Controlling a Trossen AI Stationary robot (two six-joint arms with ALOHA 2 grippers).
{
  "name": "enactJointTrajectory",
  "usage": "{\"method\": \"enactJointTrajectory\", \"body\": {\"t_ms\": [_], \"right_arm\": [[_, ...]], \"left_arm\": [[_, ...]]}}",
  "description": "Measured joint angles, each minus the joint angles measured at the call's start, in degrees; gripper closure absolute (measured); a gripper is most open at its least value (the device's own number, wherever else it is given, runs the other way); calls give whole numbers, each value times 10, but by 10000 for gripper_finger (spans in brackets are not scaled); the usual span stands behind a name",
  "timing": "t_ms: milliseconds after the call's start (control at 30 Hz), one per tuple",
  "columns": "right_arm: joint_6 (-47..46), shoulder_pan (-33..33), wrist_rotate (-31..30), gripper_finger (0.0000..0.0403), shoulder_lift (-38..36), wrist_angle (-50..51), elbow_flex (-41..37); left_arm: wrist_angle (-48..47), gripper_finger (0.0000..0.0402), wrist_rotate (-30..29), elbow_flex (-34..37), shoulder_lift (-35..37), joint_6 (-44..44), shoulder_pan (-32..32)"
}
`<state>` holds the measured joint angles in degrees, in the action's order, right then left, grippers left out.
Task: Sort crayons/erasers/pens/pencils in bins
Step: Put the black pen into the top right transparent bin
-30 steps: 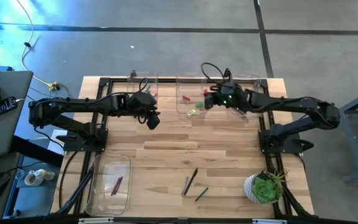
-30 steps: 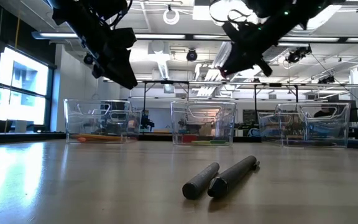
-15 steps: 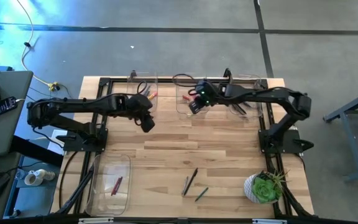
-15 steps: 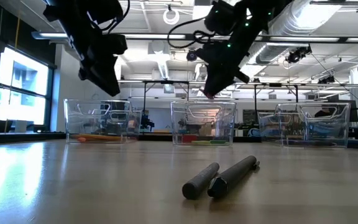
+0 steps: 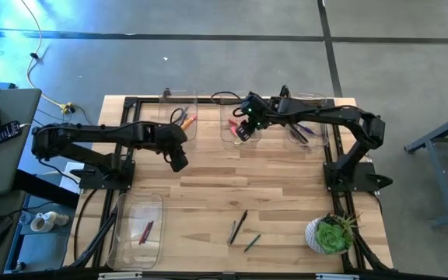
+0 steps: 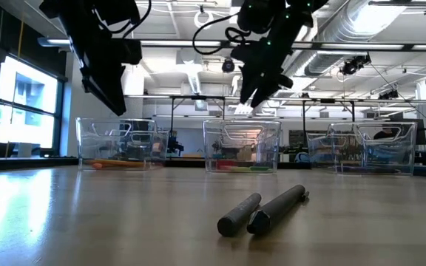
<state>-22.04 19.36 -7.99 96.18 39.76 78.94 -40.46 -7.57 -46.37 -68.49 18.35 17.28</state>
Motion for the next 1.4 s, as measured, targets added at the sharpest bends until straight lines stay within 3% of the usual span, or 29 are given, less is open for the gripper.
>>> {"method": "enactJointTrajectory", "body": {"t_ms": [200,367,800,1133,1400], "right_arm": [[70,-40,111,226,0,61,25],[138,-106,150,226,0,85,29],[335,-280,151,226,10,113,28],[437,-371,141,226,99,81,27],[480,-406,122,226,164,38,27]], "left_arm": [[-3,271,0,0,0,15,-30],[-3,271,0,0,0,55,-47],[-3,271,0,0,0,195,-45],[-3,271,11,0,0,263,-58],[-4,271,11,0,0,278,-73]]}}
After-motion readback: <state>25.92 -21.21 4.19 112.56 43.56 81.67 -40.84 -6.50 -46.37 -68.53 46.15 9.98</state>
